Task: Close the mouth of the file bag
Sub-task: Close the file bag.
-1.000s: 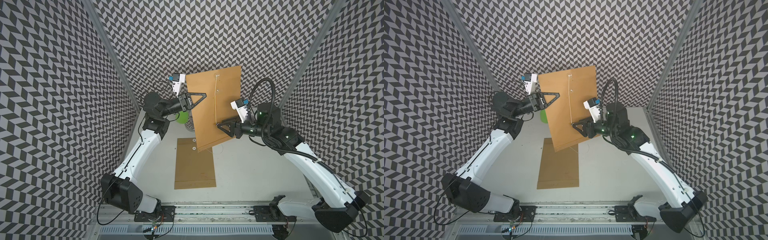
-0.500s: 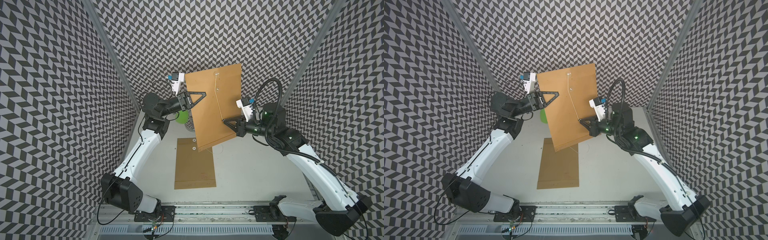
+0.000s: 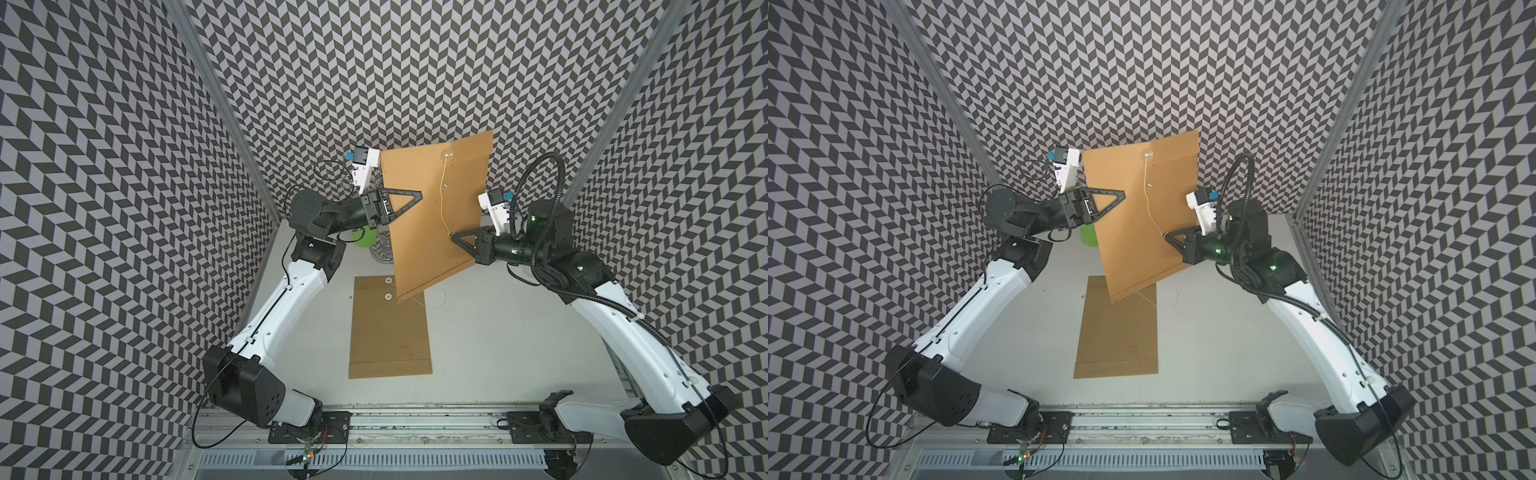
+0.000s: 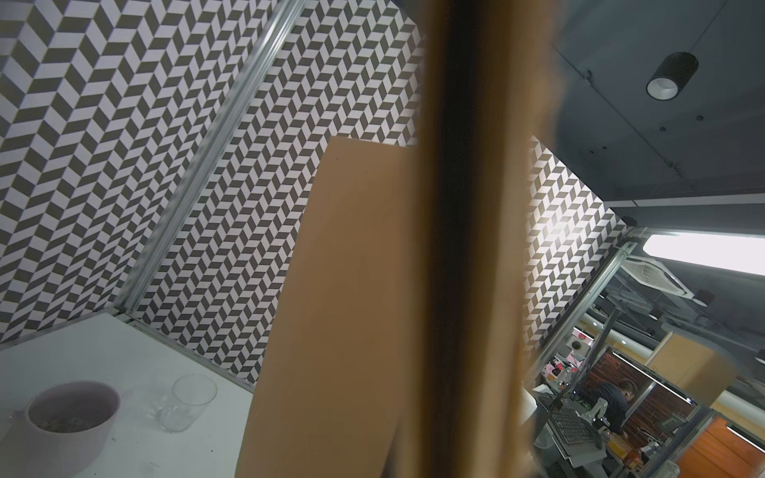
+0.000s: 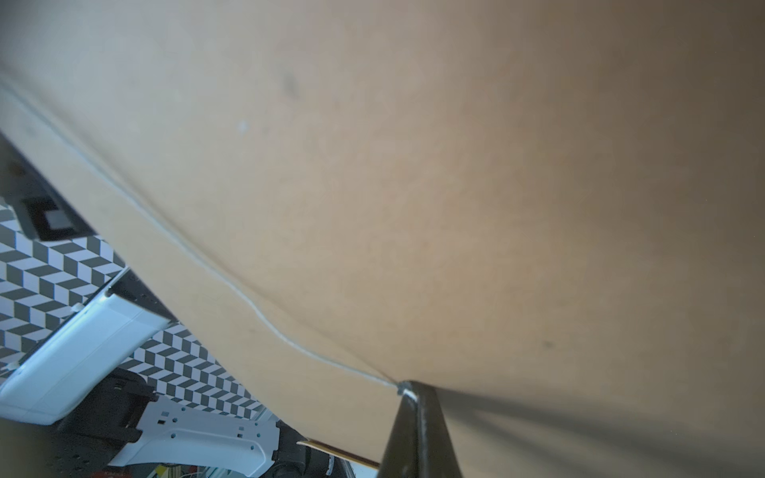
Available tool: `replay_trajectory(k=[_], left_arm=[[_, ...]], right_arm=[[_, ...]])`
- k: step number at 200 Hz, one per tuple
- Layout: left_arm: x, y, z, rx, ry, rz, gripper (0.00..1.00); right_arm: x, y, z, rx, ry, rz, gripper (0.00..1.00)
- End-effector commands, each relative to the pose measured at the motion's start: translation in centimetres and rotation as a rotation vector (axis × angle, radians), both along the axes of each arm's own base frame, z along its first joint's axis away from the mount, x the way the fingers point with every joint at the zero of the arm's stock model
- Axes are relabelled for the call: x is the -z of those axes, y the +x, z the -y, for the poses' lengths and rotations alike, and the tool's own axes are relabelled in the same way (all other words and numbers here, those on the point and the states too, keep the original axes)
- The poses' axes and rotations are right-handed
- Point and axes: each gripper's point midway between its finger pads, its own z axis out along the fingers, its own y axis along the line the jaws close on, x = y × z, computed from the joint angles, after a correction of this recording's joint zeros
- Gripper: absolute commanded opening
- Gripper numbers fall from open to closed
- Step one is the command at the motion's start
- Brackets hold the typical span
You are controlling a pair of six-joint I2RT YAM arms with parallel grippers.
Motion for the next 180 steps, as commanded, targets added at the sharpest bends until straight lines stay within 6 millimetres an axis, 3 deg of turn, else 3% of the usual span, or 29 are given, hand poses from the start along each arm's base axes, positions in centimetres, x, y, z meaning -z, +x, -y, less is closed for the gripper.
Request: replay_trajectory(k=[1,118,180], left_arm=[[-1.9,-2.5,-0.1,0.036,-0.004,0.119,0.00],[-1.6,-5.2,0.2,0.118,0.026,0.184,0.00],[-1.1,-5.1,0.4,0.117,0.040,0.181,0.00]], right_arm=[[-2.0,0.6,1.1,0.036,0.040,0.025,0.00],[-2.0,2.6,5.0,0.174,0.055,0.005,0.00],[-3.9,2.8,5.6,0.211,0.065,0.052,0.00]])
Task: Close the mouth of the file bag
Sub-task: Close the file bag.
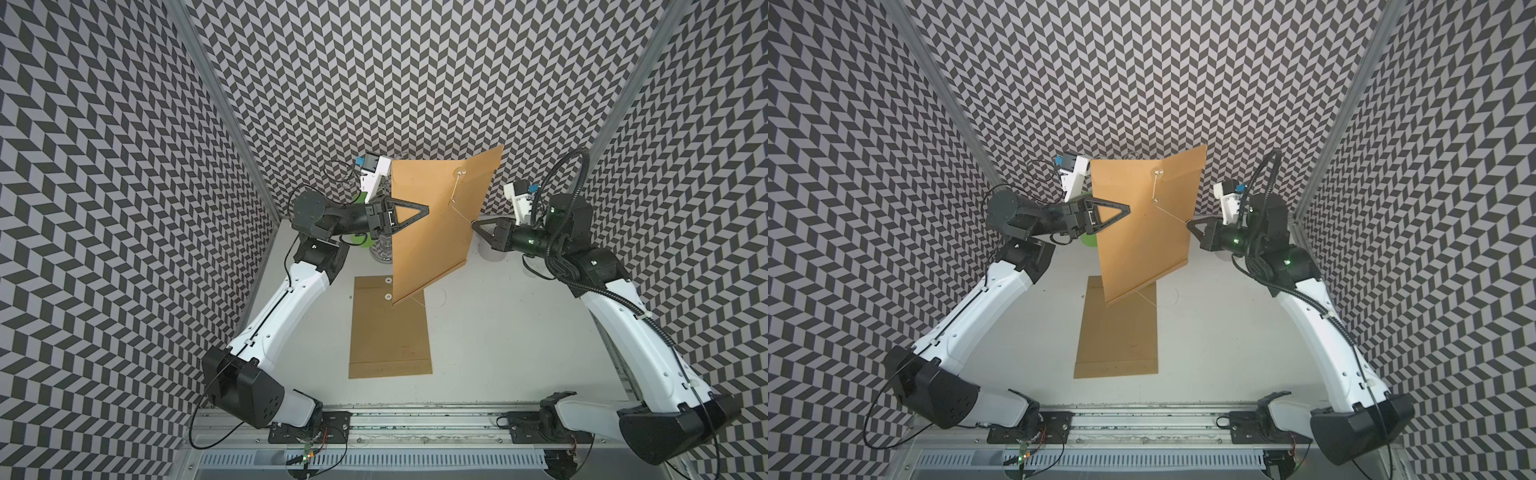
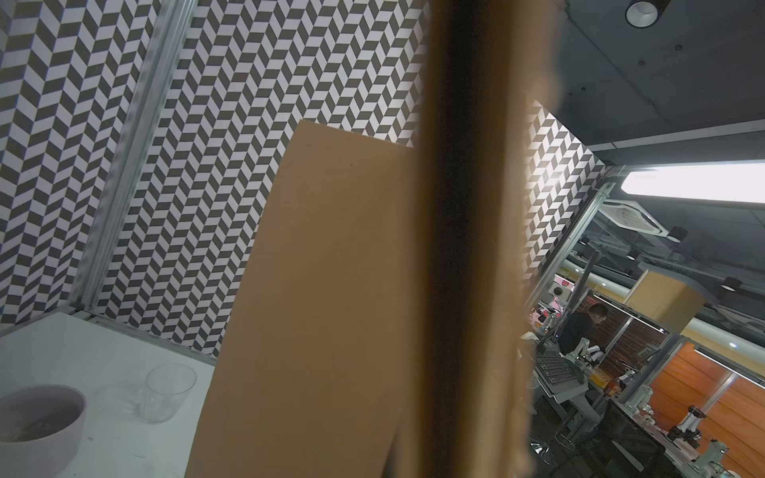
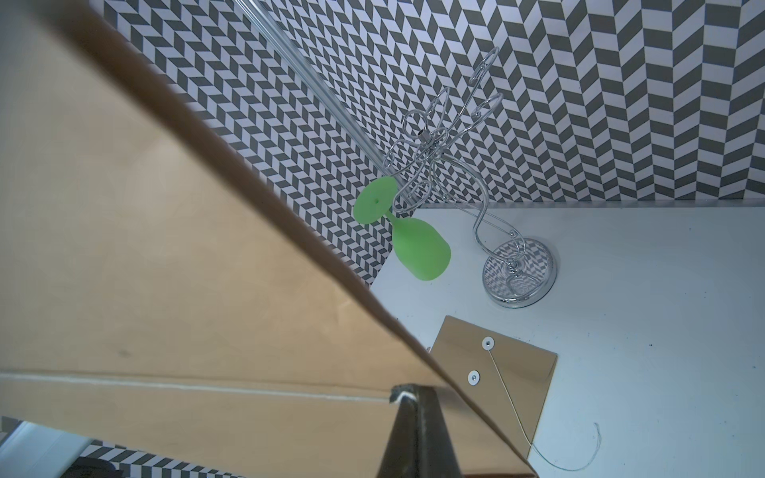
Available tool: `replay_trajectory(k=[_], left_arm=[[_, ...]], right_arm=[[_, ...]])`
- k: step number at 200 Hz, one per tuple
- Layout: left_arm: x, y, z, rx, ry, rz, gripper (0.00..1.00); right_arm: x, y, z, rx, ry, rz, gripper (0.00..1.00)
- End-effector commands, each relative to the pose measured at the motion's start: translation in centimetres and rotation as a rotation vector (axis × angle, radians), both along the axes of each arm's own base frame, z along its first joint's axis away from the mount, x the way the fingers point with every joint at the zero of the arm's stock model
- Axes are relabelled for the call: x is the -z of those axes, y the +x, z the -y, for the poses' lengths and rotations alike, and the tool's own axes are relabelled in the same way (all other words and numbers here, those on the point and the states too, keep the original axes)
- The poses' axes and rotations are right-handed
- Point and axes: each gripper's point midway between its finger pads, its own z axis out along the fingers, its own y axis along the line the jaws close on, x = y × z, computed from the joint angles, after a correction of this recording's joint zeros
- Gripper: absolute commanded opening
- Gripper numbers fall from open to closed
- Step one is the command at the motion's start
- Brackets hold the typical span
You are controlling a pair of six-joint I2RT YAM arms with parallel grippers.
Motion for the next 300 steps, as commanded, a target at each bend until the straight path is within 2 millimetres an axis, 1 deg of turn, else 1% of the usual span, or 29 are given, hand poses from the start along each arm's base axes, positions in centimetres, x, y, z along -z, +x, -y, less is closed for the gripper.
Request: replay_trajectory(k=[1,24,51,85,109,114,140,167,182,203,230,288,300], left_arm=[[-1.7,-2.3,-0.6,0.015,-0.015,0.090,0.00],[-1.3,-1.9,-0.6,-0.003,0.003,0.087,0.00],[-0.4,-0.9,-0.7,-0.047,0.031,0.060,0.00],[0.4,0.2,-0.6,-0.082,0.051,0.030,0.00],[1.1,0.8,-0.6,-0.093,0.069,-0.002,0.00],[1.1,1.4,-0.7,-0.125,0.061,-0.012,0.00],[1.1,2.5,-1.0,-0.172,0.065,-0.037,0.00],[1.7,4.3,-1.2,-0.228,0.077,-0.082,0.00],[1.8,5.0,-1.2,-0.242,0.076,-0.102,0.00],[1.8,5.2,-1.2,-0.244,0.076,-0.104,0.00],[2.1,5.4,-1.2,-0.263,0.087,-0.109,0.00],[3.3,7.0,-1.4,-0.345,0.137,-0.133,0.00],[3.3,6.9,-1.4,-0.341,0.139,-0.129,0.00]], right_arm=[[-3.5,-0.3,1.0,0.045,0.017,0.099,0.00],[-4.6,0.5,2.5,0.126,-0.017,0.136,0.00],[-6.9,0.8,3.5,0.185,-0.037,0.194,0.00],[-9.2,0.7,3.9,0.203,-0.044,0.241,0.00],[-10.0,0.7,4.1,0.216,-0.043,0.258,0.00],[-10.1,0.6,4.2,0.220,-0.046,0.262,0.00],[-10.1,0.5,3.9,0.205,-0.043,0.259,0.00],[-9.5,0.3,3.7,0.194,-0.035,0.245,0.00],[-8.9,0.3,3.8,0.199,-0.040,0.235,0.00],[-8.8,0.2,4.0,0.208,-0.046,0.234,0.00],[-9.6,0.2,4.0,0.210,-0.045,0.252,0.00],[-10.8,0.1,4.3,0.225,-0.048,0.275,0.00],[-10.8,0.2,4.3,0.224,-0.048,0.276,0.00]])
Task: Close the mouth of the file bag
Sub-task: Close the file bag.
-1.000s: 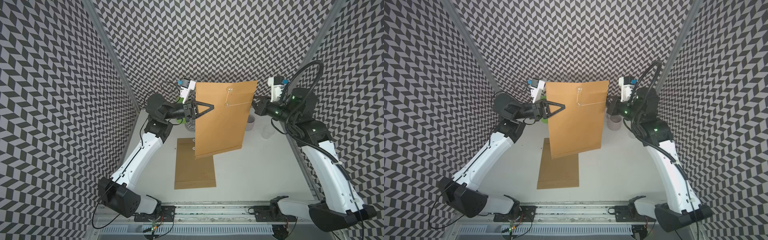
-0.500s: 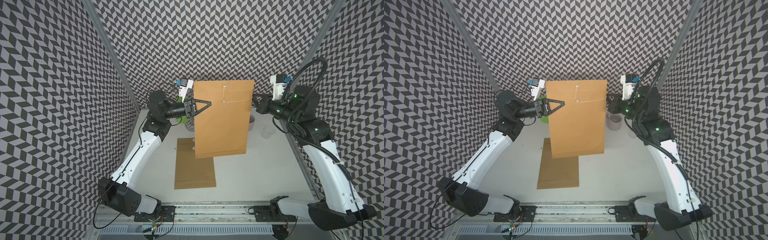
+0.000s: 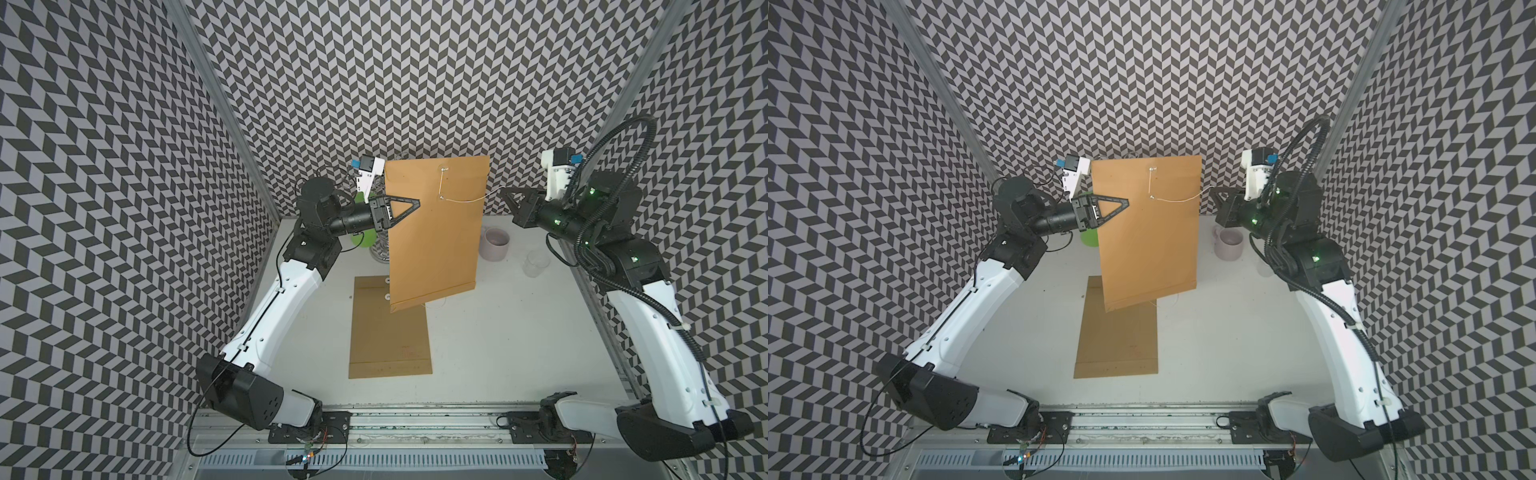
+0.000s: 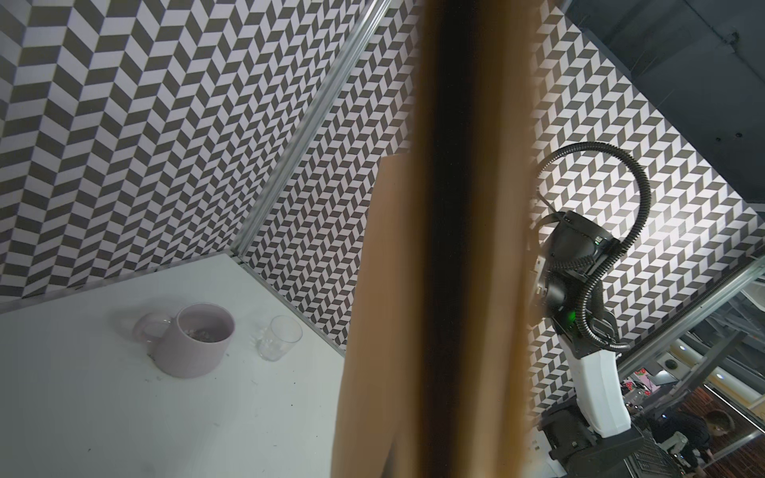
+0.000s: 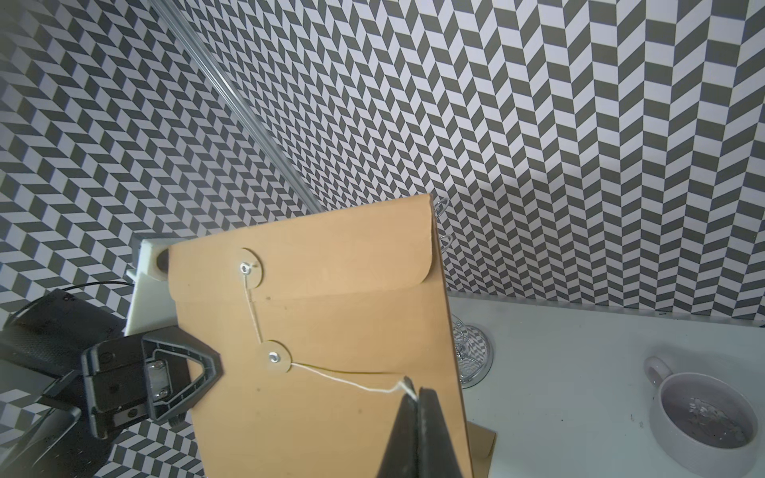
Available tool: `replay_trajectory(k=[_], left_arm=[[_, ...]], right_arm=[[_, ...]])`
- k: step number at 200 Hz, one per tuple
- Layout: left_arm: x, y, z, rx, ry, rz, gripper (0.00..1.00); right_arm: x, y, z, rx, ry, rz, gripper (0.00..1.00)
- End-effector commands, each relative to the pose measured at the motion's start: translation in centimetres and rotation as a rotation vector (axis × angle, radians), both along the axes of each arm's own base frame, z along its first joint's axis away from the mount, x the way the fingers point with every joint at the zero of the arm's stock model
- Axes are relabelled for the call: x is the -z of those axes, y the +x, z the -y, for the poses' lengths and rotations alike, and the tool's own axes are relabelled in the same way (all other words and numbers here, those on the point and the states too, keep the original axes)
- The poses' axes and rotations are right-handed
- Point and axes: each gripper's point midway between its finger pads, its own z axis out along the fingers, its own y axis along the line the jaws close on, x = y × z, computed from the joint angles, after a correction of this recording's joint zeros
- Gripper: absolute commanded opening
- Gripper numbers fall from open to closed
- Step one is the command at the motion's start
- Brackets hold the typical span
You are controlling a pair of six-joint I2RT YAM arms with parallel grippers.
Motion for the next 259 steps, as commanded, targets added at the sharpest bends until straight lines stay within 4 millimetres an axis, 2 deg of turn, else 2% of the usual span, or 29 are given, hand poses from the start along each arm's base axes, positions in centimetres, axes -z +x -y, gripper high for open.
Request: replay_trajectory(k=[1,33,68,113,192,241,259], left_arm=[[-0.5,0.5,-0.1,-0.032,0.014,0.033,0.00],[0.0,-0.3,0.4,-0.005,0.026,0.035,0.00],[1.4,-0.8,0.5,0.005,0.041,0.014,0.00],[3.2,-0.8,1.4,0.009,0.060,-0.016,0.00],[6.0,-0.2,3.3,0.026,0.090,-0.070,0.00],[7.5,0.9,3.7,0.010,0.104,-0.110,0.00],[7.6,1.1,3.8,0.007,0.101,-0.115,0.00]], right_arm=[[-1.8,-0.3,0.1,0.004,0.000,0.056,0.00],[-2.2,0.6,-0.1,0.009,0.001,0.065,0.00],[-3.8,2.0,-0.2,0.029,0.006,0.101,0.00],[-5.4,3.2,-1.6,0.002,0.031,0.128,0.00],[-5.2,4.0,-7.2,-0.081,0.018,0.128,0.00],[-5.6,1.7,-11.4,-0.174,0.028,0.139,0.00],[-5.2,0.9,-13.1,-0.216,0.025,0.128,0.00]])
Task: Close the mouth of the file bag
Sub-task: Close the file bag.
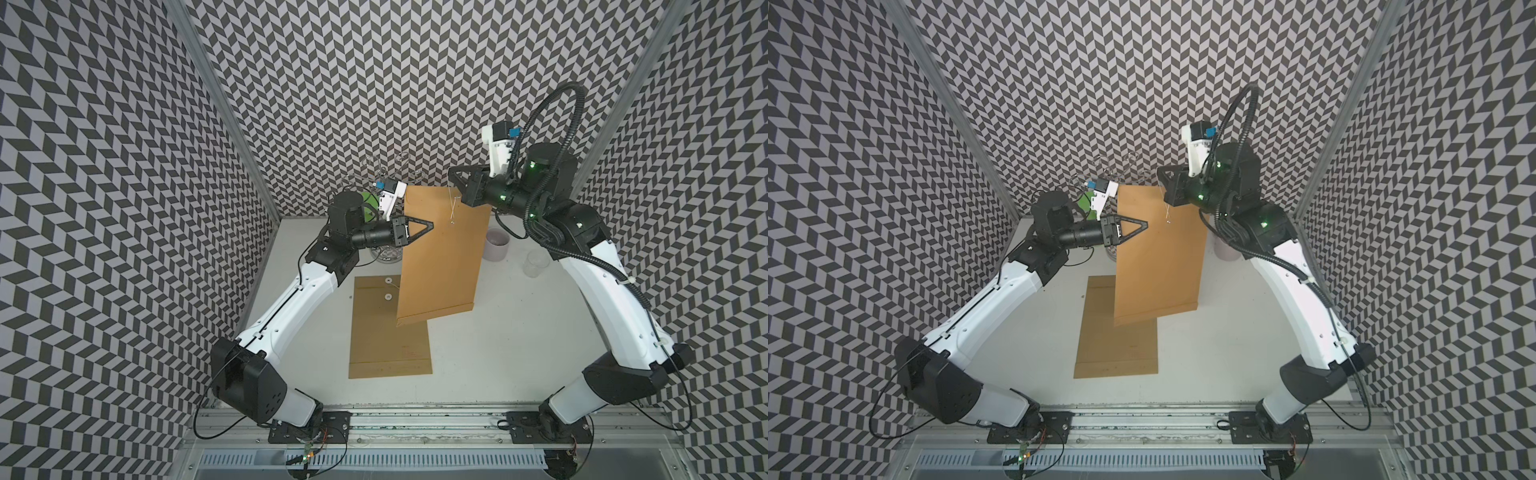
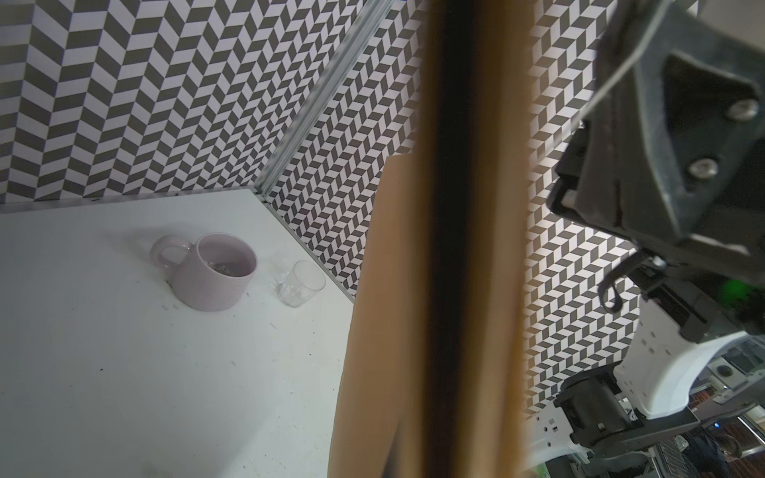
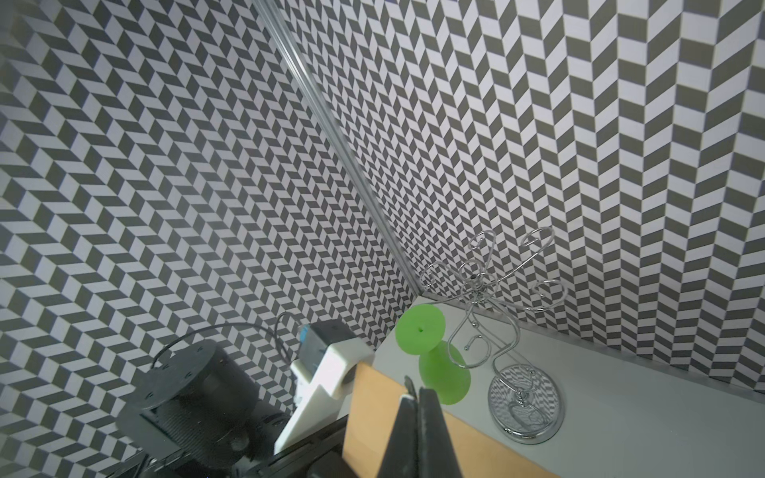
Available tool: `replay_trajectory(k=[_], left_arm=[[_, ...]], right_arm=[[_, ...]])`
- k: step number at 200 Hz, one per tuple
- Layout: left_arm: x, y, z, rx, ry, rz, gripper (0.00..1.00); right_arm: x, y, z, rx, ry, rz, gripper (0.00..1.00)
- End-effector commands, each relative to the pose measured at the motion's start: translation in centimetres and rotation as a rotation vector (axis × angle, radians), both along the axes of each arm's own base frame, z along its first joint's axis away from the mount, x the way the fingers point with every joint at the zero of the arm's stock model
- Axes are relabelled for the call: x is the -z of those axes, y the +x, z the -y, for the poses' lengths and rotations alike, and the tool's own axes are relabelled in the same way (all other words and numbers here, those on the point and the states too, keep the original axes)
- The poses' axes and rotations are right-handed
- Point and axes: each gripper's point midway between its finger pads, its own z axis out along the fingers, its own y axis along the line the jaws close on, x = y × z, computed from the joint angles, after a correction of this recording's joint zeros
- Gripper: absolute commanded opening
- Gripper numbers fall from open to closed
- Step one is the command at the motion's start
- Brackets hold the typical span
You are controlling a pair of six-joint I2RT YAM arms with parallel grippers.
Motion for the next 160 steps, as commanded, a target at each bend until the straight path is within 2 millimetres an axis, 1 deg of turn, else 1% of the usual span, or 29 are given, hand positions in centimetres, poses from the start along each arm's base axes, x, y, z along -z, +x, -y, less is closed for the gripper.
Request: replay_trajectory(k=[1,32,49,79,99,110,123,160], left_arm=[[0.0,0.2,0.2,-0.004,-0.004,0.007,0.00],[-0.1,0.5,0.2,-0.013,-0.007,0.010,0.00],[-0.3,0.5,0.1,-0.015,-0.011,0.010,0.00],[-0.7,1.3,-1.0,-0.046,-0.024,0.013,0.00],[-1.4,2.0,-1.9,-0.072,-0.038,0.022,0.00],[-1.8,2.3,-2.3,-0.081,-0.047,0.027,0.00],[-2.1,2.6,-2.6,-0.090,-0.054,0.035,0.00],[-3.0,3.6,-3.8,-0.124,-0.062,0.053,0.00]], right_arm=[[-2.2,-1.3,-1.4,-0.032,0.036,0.069,0.00],[-0.8,-2.4,-4.5,-0.106,0.027,0.040,0.00],[0.1,-2.6,-5.3,-0.125,0.024,0.023,0.00],[1.2,-3.3,-5.7,-0.158,0.037,-0.003,0.00],[2.0,-4.3,-6.2,-0.200,0.052,-0.028,0.00],[2.7,-4.7,-6.5,-0.220,0.052,-0.048,0.00],[3.7,-5.0,-6.5,-0.226,0.048,-0.070,0.00],[5.1,-6.4,-5.9,-0.242,0.045,-0.101,0.00]])
